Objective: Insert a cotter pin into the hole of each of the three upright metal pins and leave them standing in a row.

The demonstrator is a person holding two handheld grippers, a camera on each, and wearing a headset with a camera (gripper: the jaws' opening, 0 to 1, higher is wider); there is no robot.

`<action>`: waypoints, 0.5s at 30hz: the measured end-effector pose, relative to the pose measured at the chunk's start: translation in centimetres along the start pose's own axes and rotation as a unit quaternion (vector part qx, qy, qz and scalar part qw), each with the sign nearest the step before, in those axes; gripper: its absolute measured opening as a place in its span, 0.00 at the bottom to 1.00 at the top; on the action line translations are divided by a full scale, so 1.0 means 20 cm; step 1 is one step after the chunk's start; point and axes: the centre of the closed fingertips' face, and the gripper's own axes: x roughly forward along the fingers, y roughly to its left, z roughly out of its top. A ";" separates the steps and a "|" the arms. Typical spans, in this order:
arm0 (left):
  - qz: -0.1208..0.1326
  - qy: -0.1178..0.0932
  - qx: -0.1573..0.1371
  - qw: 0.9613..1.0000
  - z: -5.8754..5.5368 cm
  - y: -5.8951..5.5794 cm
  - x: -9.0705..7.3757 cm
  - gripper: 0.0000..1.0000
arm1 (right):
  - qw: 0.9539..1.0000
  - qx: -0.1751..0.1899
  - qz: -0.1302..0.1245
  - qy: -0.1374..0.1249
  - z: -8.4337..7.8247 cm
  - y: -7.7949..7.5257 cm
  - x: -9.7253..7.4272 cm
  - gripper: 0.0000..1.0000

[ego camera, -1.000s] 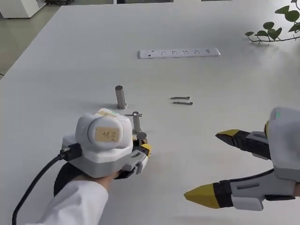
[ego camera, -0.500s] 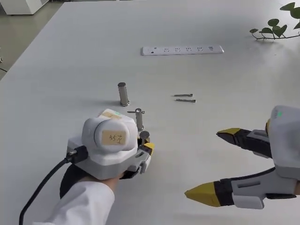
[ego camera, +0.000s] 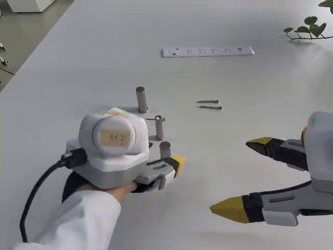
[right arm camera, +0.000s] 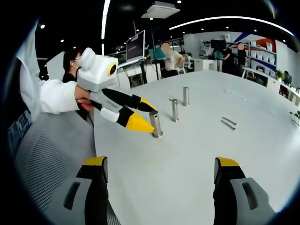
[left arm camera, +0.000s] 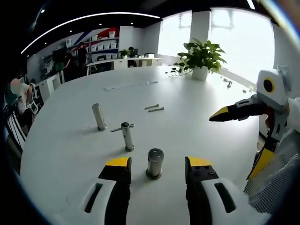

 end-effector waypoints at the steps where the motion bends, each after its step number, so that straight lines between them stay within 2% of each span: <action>1: 0.000 -0.004 0.033 0.999 0.02 0.01 -0.02 0.48 | 1.000 -0.003 -0.001 0.001 0.00 0.00 0.00 0.92; 2: -0.009 0.002 0.046 0.999 0.02 0.00 -0.05 0.46 | 1.000 -0.006 -0.002 0.004 -0.01 0.00 0.00 0.92; 3: -0.016 0.005 0.035 0.999 0.02 0.00 -0.07 0.45 | 1.000 -0.007 -0.001 0.008 -0.01 0.00 -0.01 0.92; 4: -0.042 0.002 0.018 0.999 0.03 -0.02 -0.09 0.47 | 1.000 -0.009 -0.001 0.010 -0.02 0.00 -0.01 0.92; 6: -0.066 0.000 0.028 0.997 0.04 -0.02 -0.14 0.57 | 1.000 -0.010 -0.002 0.012 -0.02 -0.01 -0.01 0.92; 7: -0.070 0.000 0.030 0.997 0.04 -0.02 -0.14 0.64 | 1.000 -0.010 -0.002 0.013 -0.03 -0.01 -0.01 0.92; 9: -0.095 -0.002 0.039 0.995 0.05 -0.03 -0.18 0.71 | 1.000 -0.009 -0.002 0.014 -0.02 -0.02 -0.02 0.92; 11: -0.116 -0.017 0.036 0.992 0.07 -0.03 -0.21 0.80 | 1.000 -0.008 -0.004 0.013 -0.02 -0.03 -0.03 0.92; 15: -0.141 0.002 0.051 0.989 0.00 -0.02 -0.25 0.96 | 1.000 -0.006 -0.008 0.012 -0.01 -0.05 -0.05 0.92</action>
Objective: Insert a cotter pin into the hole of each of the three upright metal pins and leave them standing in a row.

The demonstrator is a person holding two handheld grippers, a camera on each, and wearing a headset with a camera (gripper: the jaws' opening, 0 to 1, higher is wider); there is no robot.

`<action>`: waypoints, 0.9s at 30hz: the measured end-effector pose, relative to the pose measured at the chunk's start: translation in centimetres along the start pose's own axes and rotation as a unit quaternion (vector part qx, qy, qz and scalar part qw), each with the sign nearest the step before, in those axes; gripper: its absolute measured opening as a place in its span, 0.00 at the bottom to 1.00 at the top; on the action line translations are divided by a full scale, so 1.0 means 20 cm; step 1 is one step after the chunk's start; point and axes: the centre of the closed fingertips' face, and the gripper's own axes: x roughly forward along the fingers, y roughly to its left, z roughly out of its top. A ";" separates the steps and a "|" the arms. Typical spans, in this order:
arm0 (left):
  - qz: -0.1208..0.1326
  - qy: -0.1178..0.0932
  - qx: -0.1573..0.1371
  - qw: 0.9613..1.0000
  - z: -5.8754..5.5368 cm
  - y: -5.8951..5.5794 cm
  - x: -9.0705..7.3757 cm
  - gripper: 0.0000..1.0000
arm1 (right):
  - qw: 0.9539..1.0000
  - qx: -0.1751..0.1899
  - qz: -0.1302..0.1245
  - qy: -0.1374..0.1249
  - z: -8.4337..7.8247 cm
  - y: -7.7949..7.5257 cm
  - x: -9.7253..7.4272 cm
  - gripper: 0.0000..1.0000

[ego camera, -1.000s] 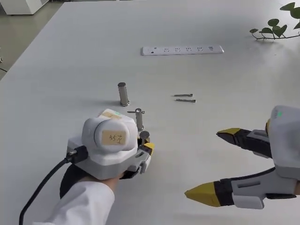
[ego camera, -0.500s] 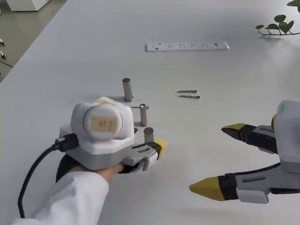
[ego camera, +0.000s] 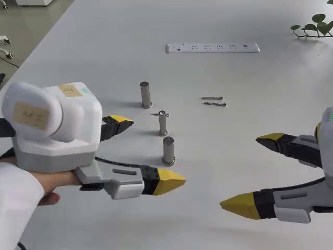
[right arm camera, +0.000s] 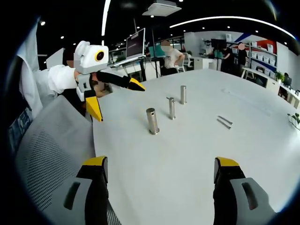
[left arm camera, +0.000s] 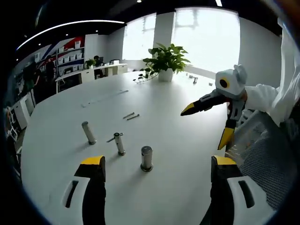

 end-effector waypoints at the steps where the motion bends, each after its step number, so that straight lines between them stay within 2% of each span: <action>1: -0.005 0.004 0.005 1.000 -0.01 0.00 0.00 0.99 | 1.000 0.000 0.000 0.001 0.00 -0.01 -0.01 0.92; 3: -0.010 0.008 0.002 1.000 -0.04 0.00 -0.01 0.99 | 1.000 -0.007 0.000 0.002 0.01 -0.01 -0.02 0.90; 7: -0.024 0.023 0.008 0.999 -0.11 -0.02 -0.04 0.99 | 1.000 -0.019 0.016 0.012 0.01 0.01 -0.05 0.91; 11: -0.034 0.022 -0.003 0.999 -0.14 -0.04 -0.05 0.99 | 0.999 -0.032 0.028 0.028 0.00 0.02 -0.06 0.91; 14: -0.038 0.026 -0.002 0.999 -0.16 -0.05 -0.06 0.99 | 0.998 -0.038 0.030 0.031 0.03 0.01 -0.07 0.90; 17: -0.040 0.023 -0.011 0.999 -0.17 -0.04 -0.08 0.99 | 0.998 -0.053 0.032 0.032 0.08 -0.03 -0.08 0.82; 19: -0.041 0.012 -0.024 0.999 -0.15 -0.04 -0.09 0.99 | 0.997 -0.058 0.029 0.037 0.11 -0.07 -0.08 0.80; 21: -0.040 0.001 -0.038 0.998 -0.14 -0.04 -0.10 0.99 | 0.994 -0.087 0.022 0.056 0.14 -0.14 -0.09 0.78; 22: -0.038 -0.001 -0.047 0.998 -0.14 -0.03 -0.11 0.99 | 0.994 -0.092 0.022 0.058 0.15 -0.15 -0.09 0.77; 23: -0.022 -0.010 -0.066 0.998 -0.13 -0.01 -0.11 0.99 | 0.993 -0.097 0.022 0.061 0.18 -0.18 -0.10 0.75; 27: -0.021 -0.019 -0.064 0.998 -0.12 0.02 -0.13 0.99 | 0.990 -0.119 0.030 0.068 0.27 -0.26 -0.09 0.66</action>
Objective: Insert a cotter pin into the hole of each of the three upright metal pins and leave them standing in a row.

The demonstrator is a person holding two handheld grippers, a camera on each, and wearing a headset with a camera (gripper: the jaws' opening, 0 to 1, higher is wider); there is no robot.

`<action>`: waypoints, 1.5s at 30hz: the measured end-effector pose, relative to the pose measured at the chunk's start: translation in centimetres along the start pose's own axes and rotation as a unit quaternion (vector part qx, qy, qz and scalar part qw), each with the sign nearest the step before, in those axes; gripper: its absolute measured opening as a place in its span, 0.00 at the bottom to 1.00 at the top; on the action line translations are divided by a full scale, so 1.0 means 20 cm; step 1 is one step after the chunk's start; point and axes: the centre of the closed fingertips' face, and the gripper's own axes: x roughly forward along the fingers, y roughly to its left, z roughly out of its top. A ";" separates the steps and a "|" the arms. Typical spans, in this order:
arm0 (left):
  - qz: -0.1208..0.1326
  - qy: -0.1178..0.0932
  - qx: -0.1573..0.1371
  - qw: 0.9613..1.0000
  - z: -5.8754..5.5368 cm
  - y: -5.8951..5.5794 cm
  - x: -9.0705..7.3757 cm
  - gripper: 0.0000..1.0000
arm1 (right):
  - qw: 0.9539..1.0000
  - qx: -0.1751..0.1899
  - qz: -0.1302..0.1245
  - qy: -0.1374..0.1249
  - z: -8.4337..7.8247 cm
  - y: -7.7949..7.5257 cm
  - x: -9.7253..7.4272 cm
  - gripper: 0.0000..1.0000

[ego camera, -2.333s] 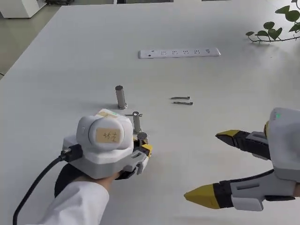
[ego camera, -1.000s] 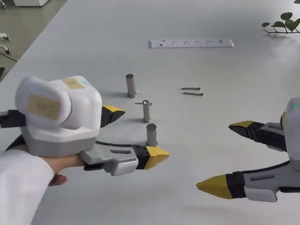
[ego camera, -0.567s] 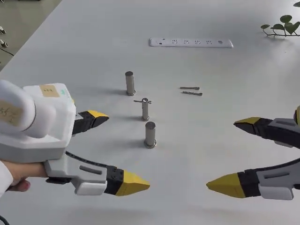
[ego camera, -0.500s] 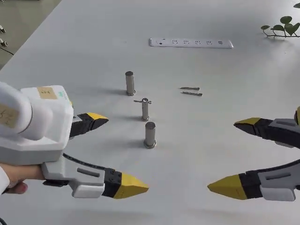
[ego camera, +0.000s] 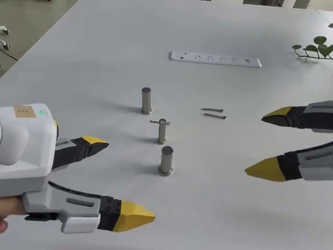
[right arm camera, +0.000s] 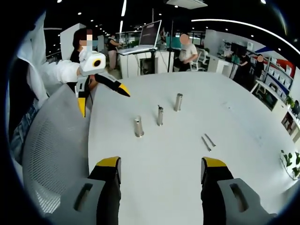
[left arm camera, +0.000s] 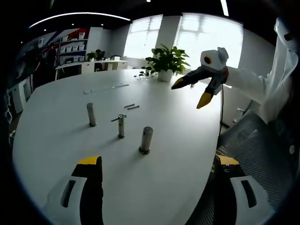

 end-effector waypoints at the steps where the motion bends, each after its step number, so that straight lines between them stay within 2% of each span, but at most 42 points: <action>1: 0.002 0.000 -0.001 1.000 0.00 0.00 0.00 0.99 | 1.000 -0.003 0.002 0.001 0.01 -0.02 0.00 0.67; 4: 0.008 0.005 -0.001 1.000 -0.01 0.02 -0.01 0.99 | 1.000 -0.005 0.008 0.003 0.05 -0.10 0.02 0.66; 7: 0.010 0.005 -0.002 1.000 -0.03 0.02 -0.02 0.99 | 1.000 -0.004 0.024 0.008 0.07 -0.12 0.06 0.62; 11: 0.004 -0.013 -0.021 1.000 -0.02 0.00 -0.01 0.99 | 0.999 -0.018 0.038 0.026 0.09 -0.16 0.12 0.61; 18: 0.005 -0.018 -0.024 1.000 -0.02 0.01 -0.03 0.99 | 0.997 -0.016 0.054 0.049 0.08 -0.26 0.22 0.56; 22: 0.011 -0.032 -0.040 0.999 0.00 0.03 -0.05 0.99 | 0.997 -0.001 0.058 0.056 0.06 -0.32 0.30 0.42; 24: 0.013 -0.034 -0.042 0.998 0.00 0.03 -0.05 0.99 | 0.996 0.001 0.060 0.061 0.05 -0.34 0.34 0.40; 26: 0.012 -0.034 -0.044 0.998 0.00 0.03 -0.05 0.99 | 0.995 -0.006 0.062 0.078 0.02 -0.36 0.36 0.38; 28: 0.011 -0.033 -0.046 0.998 -0.01 0.03 -0.05 0.99 | 0.994 -0.016 0.063 0.086 0.01 -0.38 0.39 0.36; 33: 0.007 -0.029 -0.050 0.998 -0.03 0.02 -0.04 0.99 | 0.994 -0.011 0.061 0.089 0.00 -0.43 0.44 0.31; 37: 0.005 -0.027 -0.053 0.998 -0.03 0.02 -0.03 0.99 | 0.993 -0.014 0.052 0.102 -0.04 -0.50 0.49 0.24; 40: 0.005 -0.023 -0.055 0.998 -0.04 0.03 -0.03 0.99 | 0.992 -0.007 0.055 0.112 -0.08 -0.53 0.53 0.20; 45: 0.007 -0.015 -0.057 0.998 -0.06 0.03 -0.02 0.99 | 0.987 -0.017 0.055 0.147 -0.16 -0.59 0.59 0.12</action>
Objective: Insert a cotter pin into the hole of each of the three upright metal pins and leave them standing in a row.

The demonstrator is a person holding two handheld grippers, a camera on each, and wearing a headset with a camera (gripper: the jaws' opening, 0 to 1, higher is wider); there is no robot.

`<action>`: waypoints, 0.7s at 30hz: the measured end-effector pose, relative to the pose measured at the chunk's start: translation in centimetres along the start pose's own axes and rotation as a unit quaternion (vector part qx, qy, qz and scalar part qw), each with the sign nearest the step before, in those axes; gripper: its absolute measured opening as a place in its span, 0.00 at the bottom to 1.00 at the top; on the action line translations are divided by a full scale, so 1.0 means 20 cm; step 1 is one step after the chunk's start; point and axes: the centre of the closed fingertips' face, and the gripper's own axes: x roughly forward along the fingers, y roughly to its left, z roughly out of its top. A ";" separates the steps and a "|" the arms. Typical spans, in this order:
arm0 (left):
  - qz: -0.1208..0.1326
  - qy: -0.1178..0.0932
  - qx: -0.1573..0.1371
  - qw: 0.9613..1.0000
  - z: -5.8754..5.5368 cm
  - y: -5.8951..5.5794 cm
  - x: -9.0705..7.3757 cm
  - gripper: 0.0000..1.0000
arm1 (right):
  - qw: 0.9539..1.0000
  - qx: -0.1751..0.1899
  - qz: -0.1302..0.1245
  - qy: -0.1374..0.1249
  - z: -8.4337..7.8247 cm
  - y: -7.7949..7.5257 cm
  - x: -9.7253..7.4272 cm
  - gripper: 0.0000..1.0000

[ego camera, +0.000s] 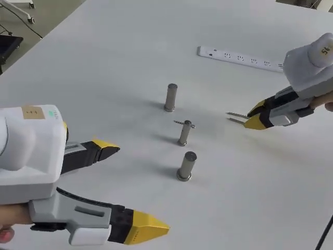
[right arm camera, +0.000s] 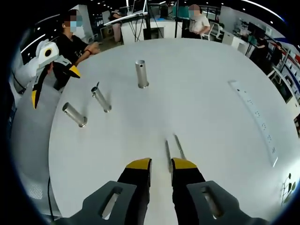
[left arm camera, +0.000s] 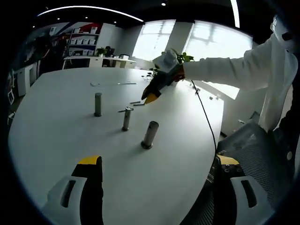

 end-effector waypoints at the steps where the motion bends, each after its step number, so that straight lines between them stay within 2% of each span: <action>1: 0.001 0.001 0.000 1.000 0.00 0.00 0.00 0.99 | 1.000 -0.001 0.001 0.005 -0.01 0.01 0.00 0.11; 4: 0.001 0.000 -0.002 1.000 0.00 0.00 0.00 0.99 | 1.000 -0.017 -0.002 0.021 -0.03 -0.02 0.03 0.11; 13: 0.006 -0.003 -0.007 1.000 -0.01 0.02 0.00 0.99 | 0.997 -0.053 0.009 0.062 -0.05 -0.01 0.06 0.12; 14: 0.006 -0.004 -0.007 1.000 0.00 0.02 -0.01 0.99 | 0.997 -0.054 0.009 0.058 -0.03 -0.01 0.06 0.12; 21: 0.005 0.002 -0.008 1.000 -0.02 0.02 -0.01 0.99 | 0.995 -0.063 0.015 0.073 -0.03 0.00 0.06 0.08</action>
